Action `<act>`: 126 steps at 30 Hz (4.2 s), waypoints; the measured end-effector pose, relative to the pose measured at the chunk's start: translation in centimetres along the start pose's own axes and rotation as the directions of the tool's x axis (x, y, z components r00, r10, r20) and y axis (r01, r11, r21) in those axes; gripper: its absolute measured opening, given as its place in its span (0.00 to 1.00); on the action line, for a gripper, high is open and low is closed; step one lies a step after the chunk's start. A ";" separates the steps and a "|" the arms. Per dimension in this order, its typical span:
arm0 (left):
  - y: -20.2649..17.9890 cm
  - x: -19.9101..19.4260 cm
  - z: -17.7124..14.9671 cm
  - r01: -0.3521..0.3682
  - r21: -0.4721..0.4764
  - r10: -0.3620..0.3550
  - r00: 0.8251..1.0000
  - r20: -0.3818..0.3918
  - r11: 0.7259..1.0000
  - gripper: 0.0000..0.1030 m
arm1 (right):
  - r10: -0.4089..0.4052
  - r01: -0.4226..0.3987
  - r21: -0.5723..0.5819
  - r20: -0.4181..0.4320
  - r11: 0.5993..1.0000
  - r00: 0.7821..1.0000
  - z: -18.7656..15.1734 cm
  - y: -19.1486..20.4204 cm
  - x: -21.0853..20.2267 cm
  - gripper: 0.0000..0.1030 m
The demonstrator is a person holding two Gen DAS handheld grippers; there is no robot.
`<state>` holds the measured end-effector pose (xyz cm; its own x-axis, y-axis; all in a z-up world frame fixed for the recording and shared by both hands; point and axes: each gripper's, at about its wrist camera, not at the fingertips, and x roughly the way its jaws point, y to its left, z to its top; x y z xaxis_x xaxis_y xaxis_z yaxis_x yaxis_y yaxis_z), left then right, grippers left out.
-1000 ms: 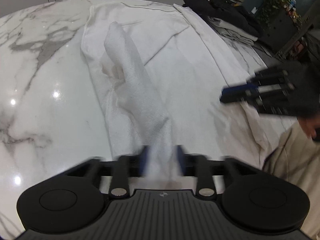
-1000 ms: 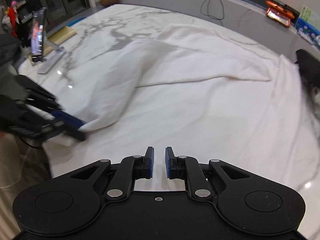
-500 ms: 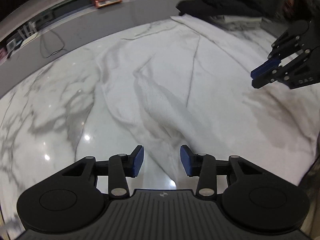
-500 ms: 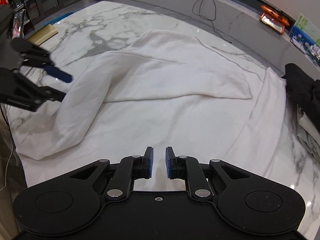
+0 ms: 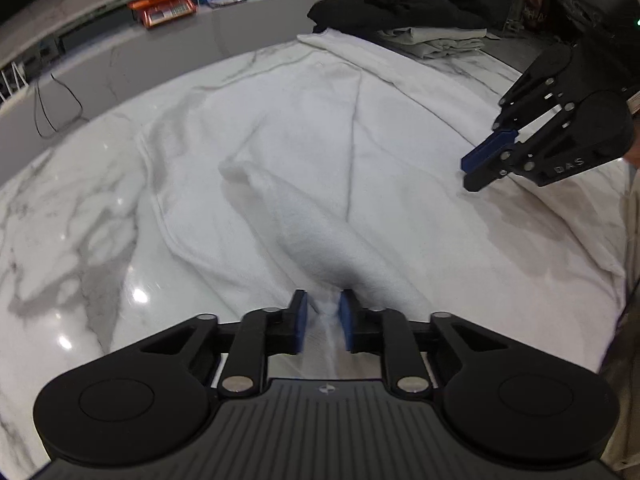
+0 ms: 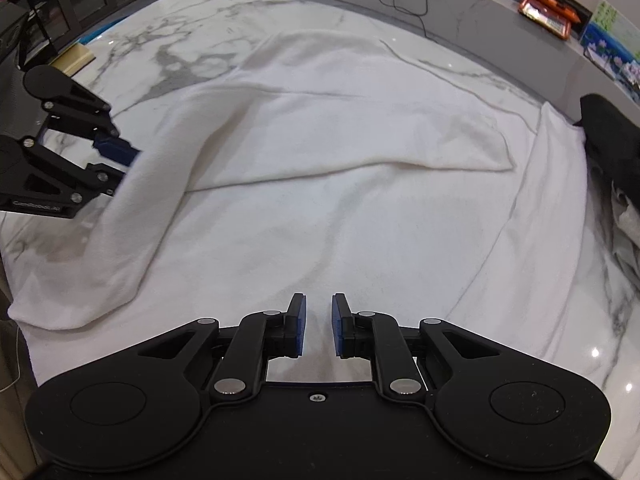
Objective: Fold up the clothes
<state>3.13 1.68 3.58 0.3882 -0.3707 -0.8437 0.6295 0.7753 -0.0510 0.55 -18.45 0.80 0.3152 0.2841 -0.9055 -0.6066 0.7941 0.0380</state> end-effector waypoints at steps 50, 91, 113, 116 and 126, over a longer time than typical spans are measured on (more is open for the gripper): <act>5.2 -2.9 -3.5 -0.056 -0.239 0.037 0.996 -0.080 0.969 0.05 | -0.147 0.144 -0.037 -0.066 0.989 0.987 16.4 -11.9 6.4 0.03; 6.4 -3.6 -4.9 0.007 -0.283 -0.023 0.998 -0.053 0.959 0.05 | -0.147 0.080 -0.311 -0.198 0.947 0.969 34.5 7.2 14.4 0.22; 6.6 -3.5 -4.9 0.012 -0.295 -0.026 0.999 -0.045 0.955 0.06 | -0.362 0.259 -0.310 -0.348 0.915 0.865 33.0 6.9 17.6 0.07; 6.5 -3.5 -4.9 0.007 -0.289 -0.022 0.999 -0.048 0.957 0.06 | -0.363 0.269 -0.284 -0.362 0.920 0.859 33.1 5.9 16.9 0.07; 6.2 -3.5 -4.8 -0.004 -0.276 -0.011 0.998 -0.054 0.961 0.06 | -0.418 0.341 -0.260 -0.358 0.903 0.835 33.1 4.2 15.2 0.23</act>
<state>2.47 10.27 3.71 0.3441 -0.3509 -0.8709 0.4179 0.8878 -0.1926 27.00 7.01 1.19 0.2555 -0.2869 -0.9233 -0.6306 0.6744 -0.3841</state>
